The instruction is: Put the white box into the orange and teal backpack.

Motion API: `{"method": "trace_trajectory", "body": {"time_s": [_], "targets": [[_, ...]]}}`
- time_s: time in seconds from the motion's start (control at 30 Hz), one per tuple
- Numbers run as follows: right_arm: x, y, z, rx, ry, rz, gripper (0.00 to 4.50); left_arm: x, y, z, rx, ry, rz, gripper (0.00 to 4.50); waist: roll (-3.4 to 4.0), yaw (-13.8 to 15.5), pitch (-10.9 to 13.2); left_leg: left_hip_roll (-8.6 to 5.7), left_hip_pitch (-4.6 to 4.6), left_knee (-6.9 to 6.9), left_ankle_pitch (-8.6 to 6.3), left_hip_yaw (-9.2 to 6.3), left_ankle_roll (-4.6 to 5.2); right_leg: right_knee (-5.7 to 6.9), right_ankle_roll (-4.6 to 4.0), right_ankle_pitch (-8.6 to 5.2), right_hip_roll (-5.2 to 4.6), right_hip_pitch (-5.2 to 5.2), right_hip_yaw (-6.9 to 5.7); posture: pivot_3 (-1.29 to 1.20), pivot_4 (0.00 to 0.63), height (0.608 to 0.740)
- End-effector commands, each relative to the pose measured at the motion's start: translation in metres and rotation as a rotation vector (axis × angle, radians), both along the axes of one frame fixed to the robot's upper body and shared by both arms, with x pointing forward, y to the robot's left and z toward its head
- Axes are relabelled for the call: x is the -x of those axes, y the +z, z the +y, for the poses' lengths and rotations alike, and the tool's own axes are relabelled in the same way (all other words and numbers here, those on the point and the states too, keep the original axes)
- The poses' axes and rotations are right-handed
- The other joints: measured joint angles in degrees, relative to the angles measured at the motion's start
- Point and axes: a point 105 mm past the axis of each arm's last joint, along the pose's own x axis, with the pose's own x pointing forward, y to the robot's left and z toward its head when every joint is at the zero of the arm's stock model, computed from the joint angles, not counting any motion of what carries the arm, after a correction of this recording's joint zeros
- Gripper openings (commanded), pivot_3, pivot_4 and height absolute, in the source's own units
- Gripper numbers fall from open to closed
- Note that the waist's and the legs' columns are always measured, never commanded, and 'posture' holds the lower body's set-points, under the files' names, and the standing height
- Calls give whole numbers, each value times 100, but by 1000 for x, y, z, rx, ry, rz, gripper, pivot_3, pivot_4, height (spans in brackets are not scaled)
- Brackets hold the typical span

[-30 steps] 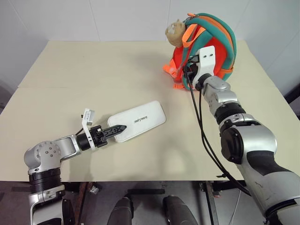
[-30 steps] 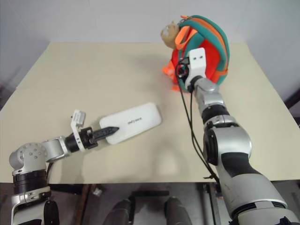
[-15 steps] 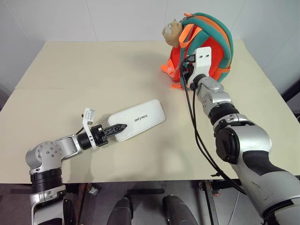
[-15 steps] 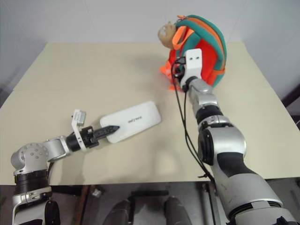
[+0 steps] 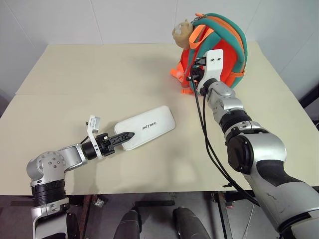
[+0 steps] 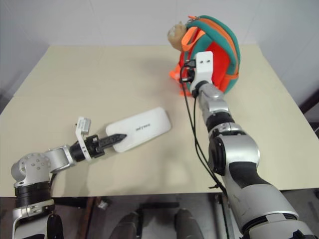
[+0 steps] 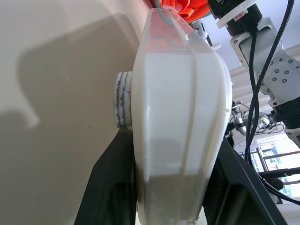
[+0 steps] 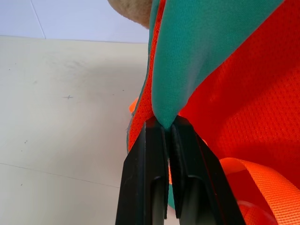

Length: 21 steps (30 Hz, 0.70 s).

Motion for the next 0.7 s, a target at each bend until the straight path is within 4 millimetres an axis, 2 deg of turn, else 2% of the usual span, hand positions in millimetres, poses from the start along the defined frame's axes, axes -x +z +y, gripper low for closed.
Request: {"method": "trace_trajectory", "body": {"time_s": [0.03,0.2,0.37,0.47,0.6,0.7], "targets": [[3,12,4,-44,71,-45,42,0,8,2,-9,7,-39,1313,0,0,0,0,0,0,0,0,0,0,0,0,0,0,0,0,150,740],[7,15,-16,-37,118,-75,42,0,6,7,-14,24,-36,1313,0,7,0,-1,1,0,0,1,0,0,0,0,0,1,0,0,150,740],[14,23,-55,-53,97,-112,42,-3,3,8,-14,35,-30,1313,0,17,0,-1,1,-3,0,1,1,-5,0,0,-1,2,0,0,150,740],[18,25,-69,-33,81,-124,42,-6,1,6,-11,29,-24,1313,0,19,0,-1,1,-4,0,1,1,-7,0,0,-1,2,1,0,150,740],[18,22,-69,-52,83,-114,42,-13,1,-5,-7,-7,-22,1313,0,19,0,-2,2,-2,0,2,2,-5,0,0,-1,4,1,0,150,740],[18,24,-56,-82,134,-109,822,-16,4,-7,-7,-20,-32,1313,0,16,0,-2,2,-2,4,2,3,-3,-1,2,-1,4,2,0,150,740]]}}
